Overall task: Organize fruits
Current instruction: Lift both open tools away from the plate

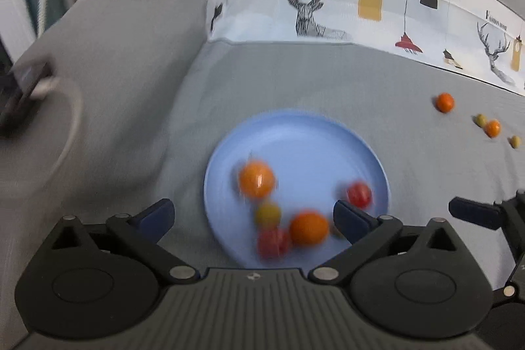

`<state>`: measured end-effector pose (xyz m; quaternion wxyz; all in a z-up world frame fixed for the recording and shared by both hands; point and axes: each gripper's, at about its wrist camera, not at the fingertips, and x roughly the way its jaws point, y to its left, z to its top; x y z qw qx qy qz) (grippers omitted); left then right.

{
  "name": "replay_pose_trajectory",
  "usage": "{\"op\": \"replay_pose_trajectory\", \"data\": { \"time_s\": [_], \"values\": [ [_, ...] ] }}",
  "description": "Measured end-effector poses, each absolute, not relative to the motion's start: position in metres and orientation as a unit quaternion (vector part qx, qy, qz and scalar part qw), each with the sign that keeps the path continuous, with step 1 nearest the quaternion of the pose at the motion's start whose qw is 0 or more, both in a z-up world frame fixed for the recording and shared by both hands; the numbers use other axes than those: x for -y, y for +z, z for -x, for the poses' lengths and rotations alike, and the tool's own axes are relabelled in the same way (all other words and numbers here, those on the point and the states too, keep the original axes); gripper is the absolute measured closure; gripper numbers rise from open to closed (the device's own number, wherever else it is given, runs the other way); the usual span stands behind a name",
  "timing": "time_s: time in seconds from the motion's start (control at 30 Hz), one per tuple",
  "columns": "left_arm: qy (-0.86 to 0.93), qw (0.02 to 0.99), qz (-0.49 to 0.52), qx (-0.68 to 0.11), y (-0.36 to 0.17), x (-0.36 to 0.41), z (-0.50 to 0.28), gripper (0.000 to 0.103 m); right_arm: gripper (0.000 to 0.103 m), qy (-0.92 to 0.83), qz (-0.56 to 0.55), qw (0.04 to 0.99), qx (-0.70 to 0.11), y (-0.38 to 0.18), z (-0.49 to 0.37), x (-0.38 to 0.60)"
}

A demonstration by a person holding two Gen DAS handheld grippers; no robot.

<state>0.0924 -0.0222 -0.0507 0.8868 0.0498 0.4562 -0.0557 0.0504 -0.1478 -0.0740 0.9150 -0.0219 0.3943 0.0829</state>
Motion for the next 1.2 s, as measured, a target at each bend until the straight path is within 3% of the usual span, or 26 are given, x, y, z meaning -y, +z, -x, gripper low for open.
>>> {"op": "replay_pose_trajectory", "data": {
  "time_s": [0.17,0.37,0.53,1.2],
  "values": [
    [-0.032,0.882,-0.041,-0.469,-0.042,0.004,-0.036,0.0,0.003,0.08,0.016,0.905,-0.417,-0.061,-0.002,0.15],
    [-0.029,0.895,-0.035,-0.444,-0.021,-0.007,0.013,0.0,0.001,0.057,0.027,0.933,-0.353,-0.023,0.053,0.14],
    [-0.032,0.91,-0.032,-0.412,0.0,-0.005,0.032,0.0,0.001,0.038,0.027,0.952,-0.303,-0.007,0.087,0.134],
    [-0.035,0.934,-0.042,-0.354,0.037,-0.003,0.08,0.0,0.001,0.033,0.027,0.959,-0.282,0.011,0.133,0.131]
  ]
}}
